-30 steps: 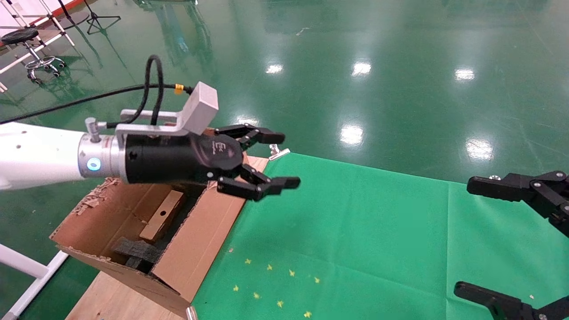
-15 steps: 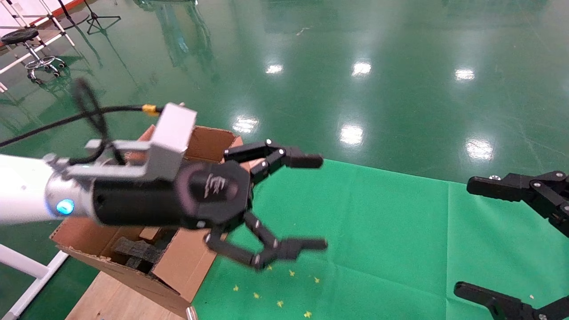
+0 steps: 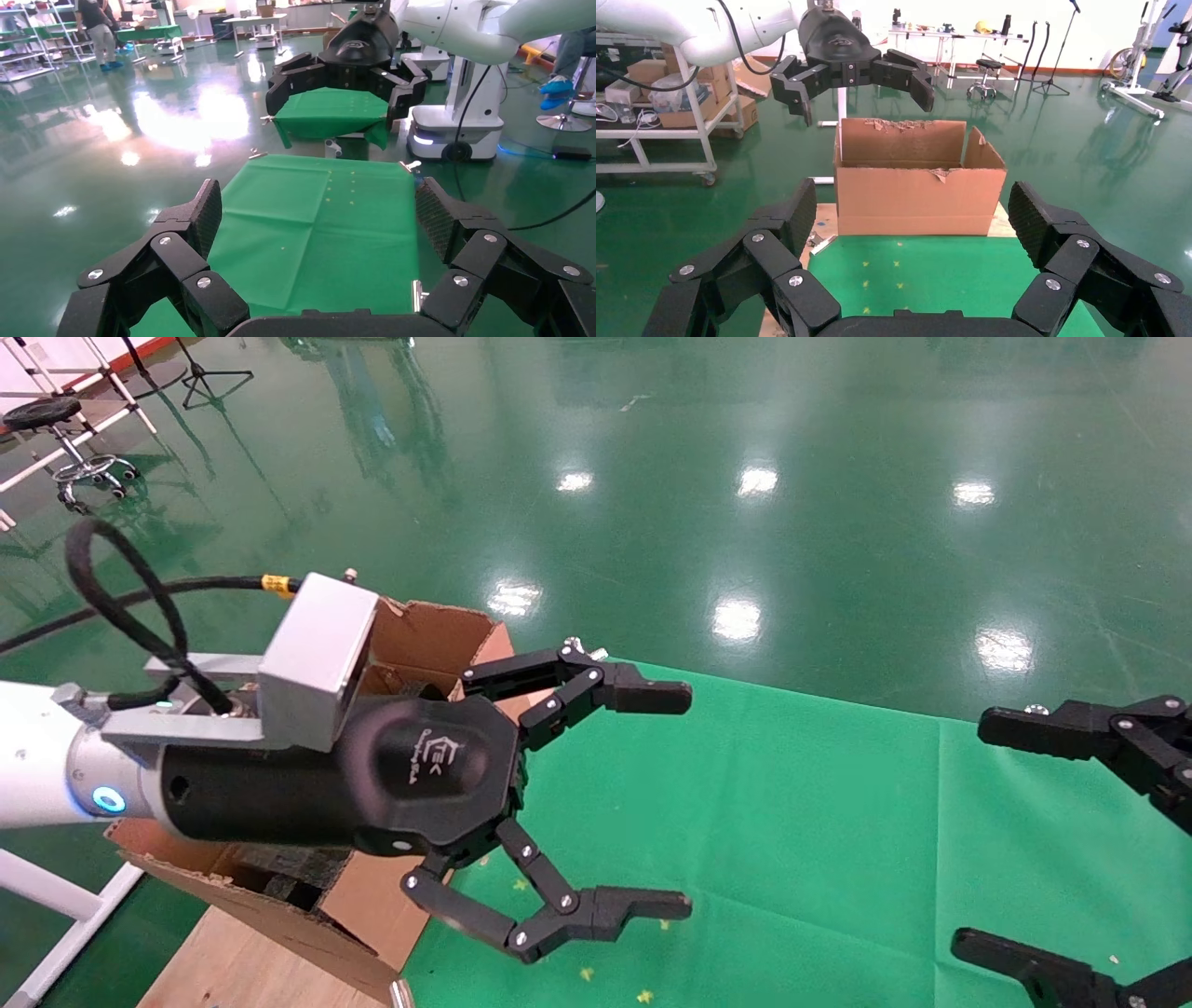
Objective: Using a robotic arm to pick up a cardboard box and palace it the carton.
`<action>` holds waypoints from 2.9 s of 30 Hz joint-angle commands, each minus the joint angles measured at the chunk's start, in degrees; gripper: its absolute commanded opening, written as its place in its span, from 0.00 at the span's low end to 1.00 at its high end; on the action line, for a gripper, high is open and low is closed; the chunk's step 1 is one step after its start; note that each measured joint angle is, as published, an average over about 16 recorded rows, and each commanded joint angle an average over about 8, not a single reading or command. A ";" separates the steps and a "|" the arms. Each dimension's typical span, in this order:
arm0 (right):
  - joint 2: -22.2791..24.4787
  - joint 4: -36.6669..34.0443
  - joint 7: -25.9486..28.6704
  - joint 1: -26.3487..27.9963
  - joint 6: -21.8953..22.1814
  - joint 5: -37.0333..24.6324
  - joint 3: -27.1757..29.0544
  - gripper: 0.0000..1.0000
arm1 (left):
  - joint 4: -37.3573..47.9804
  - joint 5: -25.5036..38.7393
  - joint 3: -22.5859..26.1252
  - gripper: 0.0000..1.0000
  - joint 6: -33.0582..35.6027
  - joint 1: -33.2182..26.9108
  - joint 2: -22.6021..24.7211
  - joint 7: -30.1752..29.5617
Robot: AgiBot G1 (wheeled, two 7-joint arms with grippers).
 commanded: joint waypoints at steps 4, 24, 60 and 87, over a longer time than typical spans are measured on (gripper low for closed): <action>0.00 0.00 0.00 0.00 0.00 0.00 0.00 1.00 | 0.46 0.52 0.25 1.00 -0.12 -0.40 0.06 -0.11; 0.00 0.00 0.00 0.00 0.00 0.00 0.00 1.00 | 1.08 1.21 0.57 1.00 -0.27 -0.93 0.16 -0.26; 0.00 0.00 0.00 0.00 0.00 -0.01 0.00 1.00 | 1.22 1.37 0.67 1.00 -0.31 -1.06 0.19 -0.31; 0.00 0.00 0.00 0.00 0.00 -0.01 0.00 1.00 | 1.22 1.38 0.67 1.00 -0.31 -1.06 0.19 -0.31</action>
